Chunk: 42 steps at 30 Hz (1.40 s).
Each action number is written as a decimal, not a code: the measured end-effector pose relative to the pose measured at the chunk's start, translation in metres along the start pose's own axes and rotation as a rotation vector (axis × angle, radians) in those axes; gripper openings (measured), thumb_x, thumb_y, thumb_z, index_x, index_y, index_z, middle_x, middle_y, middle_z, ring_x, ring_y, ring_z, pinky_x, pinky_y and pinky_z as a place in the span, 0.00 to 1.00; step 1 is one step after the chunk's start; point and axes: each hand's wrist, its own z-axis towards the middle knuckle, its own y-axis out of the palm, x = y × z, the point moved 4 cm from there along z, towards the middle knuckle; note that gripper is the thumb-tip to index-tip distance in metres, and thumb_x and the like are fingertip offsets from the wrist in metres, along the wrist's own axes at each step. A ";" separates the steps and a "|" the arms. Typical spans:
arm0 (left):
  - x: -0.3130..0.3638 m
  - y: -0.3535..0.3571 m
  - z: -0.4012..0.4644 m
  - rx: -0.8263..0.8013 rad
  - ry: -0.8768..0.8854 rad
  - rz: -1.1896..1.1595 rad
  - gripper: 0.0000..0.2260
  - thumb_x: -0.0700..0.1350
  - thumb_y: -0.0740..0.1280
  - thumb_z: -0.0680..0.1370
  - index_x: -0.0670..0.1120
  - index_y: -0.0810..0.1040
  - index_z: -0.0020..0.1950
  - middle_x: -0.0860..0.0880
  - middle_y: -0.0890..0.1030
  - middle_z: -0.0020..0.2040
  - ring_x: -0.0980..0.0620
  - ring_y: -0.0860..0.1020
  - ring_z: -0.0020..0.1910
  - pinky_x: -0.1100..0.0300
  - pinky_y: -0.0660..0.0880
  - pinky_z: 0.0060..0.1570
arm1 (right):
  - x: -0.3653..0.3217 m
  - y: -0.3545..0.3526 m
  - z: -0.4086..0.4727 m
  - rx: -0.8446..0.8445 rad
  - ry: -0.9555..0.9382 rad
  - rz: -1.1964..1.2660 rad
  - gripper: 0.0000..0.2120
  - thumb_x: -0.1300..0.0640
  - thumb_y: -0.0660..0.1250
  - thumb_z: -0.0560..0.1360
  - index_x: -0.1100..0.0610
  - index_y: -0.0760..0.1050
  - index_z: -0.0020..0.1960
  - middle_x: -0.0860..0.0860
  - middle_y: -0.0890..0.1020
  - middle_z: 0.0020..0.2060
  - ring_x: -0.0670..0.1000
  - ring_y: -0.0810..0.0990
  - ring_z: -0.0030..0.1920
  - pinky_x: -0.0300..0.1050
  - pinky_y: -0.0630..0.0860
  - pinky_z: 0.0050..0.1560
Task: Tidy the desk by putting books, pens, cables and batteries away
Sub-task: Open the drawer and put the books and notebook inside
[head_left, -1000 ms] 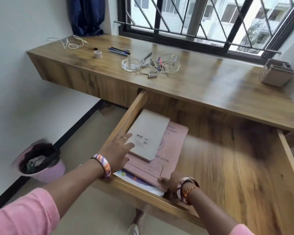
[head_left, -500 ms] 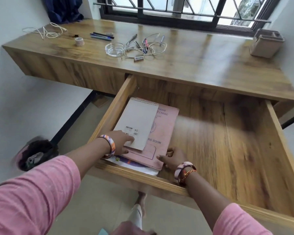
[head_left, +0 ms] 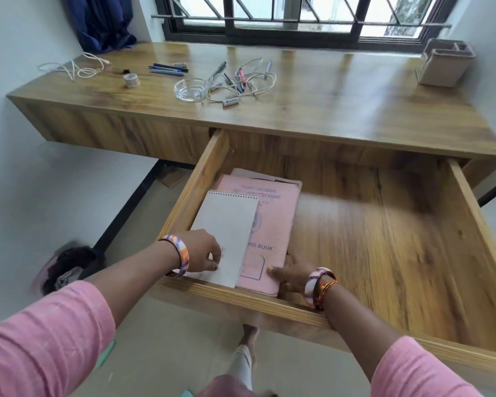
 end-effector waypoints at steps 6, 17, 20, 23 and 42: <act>0.003 0.002 0.003 0.048 -0.022 0.016 0.16 0.52 0.62 0.77 0.50 0.74 0.63 0.48 0.73 0.63 0.50 0.75 0.56 0.60 0.73 0.54 | 0.000 0.000 0.005 -0.074 -0.015 -0.206 0.22 0.62 0.67 0.74 0.54 0.63 0.64 0.57 0.77 0.59 0.60 0.78 0.56 0.58 0.78 0.52; 0.003 0.009 -0.007 -0.032 0.012 -0.074 0.25 0.58 0.62 0.76 0.51 0.66 0.70 0.50 0.63 0.73 0.50 0.67 0.68 0.58 0.66 0.66 | -0.014 -0.021 0.027 0.402 -0.103 0.019 0.11 0.56 0.67 0.74 0.65 0.73 0.45 0.56 0.73 0.40 0.53 0.72 0.46 0.46 0.70 0.43; 0.001 0.011 -0.013 0.006 0.016 -0.176 0.30 0.64 0.62 0.73 0.54 0.63 0.72 0.51 0.58 0.75 0.52 0.58 0.73 0.55 0.57 0.71 | -0.021 -0.022 0.047 0.265 -0.078 0.372 0.11 0.60 0.66 0.75 0.67 0.76 0.52 0.58 0.80 0.45 0.55 0.77 0.48 0.44 0.73 0.46; -0.015 -0.005 -0.010 0.331 -0.110 0.031 0.32 0.64 0.59 0.74 0.55 0.56 0.74 0.48 0.46 0.77 0.49 0.45 0.76 0.49 0.44 0.73 | -0.028 -0.021 0.049 0.225 -0.164 0.206 0.11 0.63 0.65 0.75 0.67 0.76 0.55 0.59 0.81 0.49 0.56 0.79 0.49 0.42 0.75 0.45; -0.077 -0.035 0.044 0.473 -0.587 -0.548 0.19 0.48 0.63 0.78 0.43 0.62 0.64 0.41 0.77 0.54 0.41 0.78 0.48 0.51 0.76 0.47 | -0.075 -0.070 0.092 0.370 -0.126 -0.433 0.22 0.53 0.67 0.75 0.62 0.68 0.65 0.58 0.79 0.54 0.56 0.78 0.50 0.48 0.76 0.48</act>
